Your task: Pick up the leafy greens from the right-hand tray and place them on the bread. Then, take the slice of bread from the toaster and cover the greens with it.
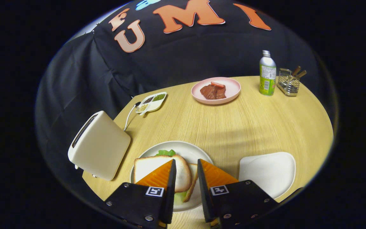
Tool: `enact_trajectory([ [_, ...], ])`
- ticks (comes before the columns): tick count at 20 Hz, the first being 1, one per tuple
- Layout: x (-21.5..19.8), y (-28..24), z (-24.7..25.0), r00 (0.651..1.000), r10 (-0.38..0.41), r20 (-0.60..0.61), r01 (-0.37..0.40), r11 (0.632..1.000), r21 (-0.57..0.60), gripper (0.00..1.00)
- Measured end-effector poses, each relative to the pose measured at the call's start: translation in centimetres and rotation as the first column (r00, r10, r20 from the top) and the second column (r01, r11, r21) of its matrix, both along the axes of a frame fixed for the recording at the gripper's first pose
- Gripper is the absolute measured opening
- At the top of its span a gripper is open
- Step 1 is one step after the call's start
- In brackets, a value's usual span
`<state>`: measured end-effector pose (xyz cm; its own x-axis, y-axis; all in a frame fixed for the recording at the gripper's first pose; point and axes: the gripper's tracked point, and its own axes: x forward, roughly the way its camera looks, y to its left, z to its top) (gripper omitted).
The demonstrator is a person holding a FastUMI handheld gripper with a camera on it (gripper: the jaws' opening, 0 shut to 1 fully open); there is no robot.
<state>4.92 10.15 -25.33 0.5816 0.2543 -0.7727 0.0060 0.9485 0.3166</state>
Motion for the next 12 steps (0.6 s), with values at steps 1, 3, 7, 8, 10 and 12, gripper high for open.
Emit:
enact_trajectory([
  [1,0.5,-0.6,0.7,0.999,-0.009,0.041,0.01,1.0,-0.017,0.44],
  [3,1.3,-1.9,2.6,0.99,-0.001,0.14,0.015,0.995,-0.102,0.52],
  [7,2.3,-4.5,8.3,0.937,0.0,0.35,0.08,0.973,-0.215,0.68],
  [8,2.2,-4.9,9.9,0.919,-0.004,0.395,0.101,0.969,-0.224,0.69],
  [10,2.1,-5.6,12.8,0.877,-0.007,0.48,0.136,0.963,-0.234,0.75],
  [12,1.6,-5.5,14.8,0.844,0.006,0.537,0.146,0.959,-0.242,0.8],
])
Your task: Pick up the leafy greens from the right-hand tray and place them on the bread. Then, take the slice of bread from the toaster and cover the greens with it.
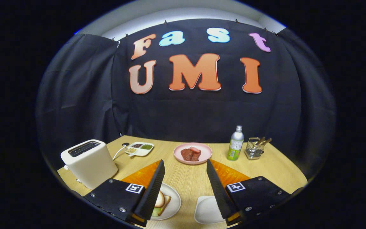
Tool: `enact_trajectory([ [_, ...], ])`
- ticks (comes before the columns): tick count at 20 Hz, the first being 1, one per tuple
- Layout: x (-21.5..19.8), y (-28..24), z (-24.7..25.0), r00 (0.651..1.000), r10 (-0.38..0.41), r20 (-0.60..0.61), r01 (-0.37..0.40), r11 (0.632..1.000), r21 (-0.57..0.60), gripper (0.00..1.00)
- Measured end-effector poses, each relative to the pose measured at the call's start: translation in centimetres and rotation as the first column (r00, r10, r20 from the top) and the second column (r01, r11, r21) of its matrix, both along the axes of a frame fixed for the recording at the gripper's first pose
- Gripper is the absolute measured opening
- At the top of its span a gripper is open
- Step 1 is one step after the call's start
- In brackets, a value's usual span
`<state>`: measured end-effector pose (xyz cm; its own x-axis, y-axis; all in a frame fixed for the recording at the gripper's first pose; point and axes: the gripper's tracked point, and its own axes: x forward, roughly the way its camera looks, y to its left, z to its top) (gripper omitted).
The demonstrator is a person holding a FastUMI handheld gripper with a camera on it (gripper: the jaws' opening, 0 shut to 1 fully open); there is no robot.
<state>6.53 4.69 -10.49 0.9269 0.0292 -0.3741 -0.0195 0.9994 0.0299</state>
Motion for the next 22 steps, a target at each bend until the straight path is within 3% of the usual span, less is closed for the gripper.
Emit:
enact_trajectory([
  [7,-1.4,1.5,6.3,0.967,0.06,0.246,-0.041,0.996,-0.083,0.91],
  [14,-3.9,0.1,10.1,0.914,0.066,0.401,0.029,0.974,-0.227,0.95],
  [22,-4.8,-0.8,10.7,0.913,0.009,0.408,0.034,0.994,-0.1,0.97],
])
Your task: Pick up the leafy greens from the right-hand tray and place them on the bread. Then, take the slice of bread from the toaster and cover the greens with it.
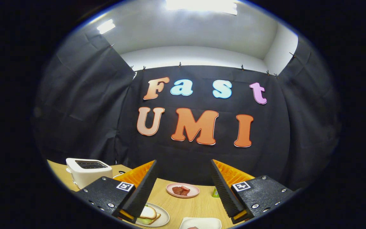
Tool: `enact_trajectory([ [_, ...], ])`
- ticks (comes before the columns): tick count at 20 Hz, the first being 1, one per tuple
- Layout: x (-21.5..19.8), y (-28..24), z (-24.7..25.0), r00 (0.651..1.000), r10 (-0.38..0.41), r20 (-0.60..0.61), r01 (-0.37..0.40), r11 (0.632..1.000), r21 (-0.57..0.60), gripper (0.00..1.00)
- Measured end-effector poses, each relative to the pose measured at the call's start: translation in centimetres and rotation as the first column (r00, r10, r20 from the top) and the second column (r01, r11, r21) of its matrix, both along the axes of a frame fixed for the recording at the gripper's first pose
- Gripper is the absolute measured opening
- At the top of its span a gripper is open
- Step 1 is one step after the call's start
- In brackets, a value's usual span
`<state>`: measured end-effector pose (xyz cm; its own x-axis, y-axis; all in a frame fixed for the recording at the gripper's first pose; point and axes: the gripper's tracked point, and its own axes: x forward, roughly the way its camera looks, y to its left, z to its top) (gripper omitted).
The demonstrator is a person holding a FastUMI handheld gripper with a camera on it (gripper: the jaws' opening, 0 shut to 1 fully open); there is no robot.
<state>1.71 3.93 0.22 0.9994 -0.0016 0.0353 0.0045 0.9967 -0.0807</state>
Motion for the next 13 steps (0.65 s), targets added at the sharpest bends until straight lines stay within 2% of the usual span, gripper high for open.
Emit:
enact_trajectory([
  [13,0.3,-1.5,-0.3,0.999,-0.043,-0.007,0.044,0.997,0.068,0.97],
])
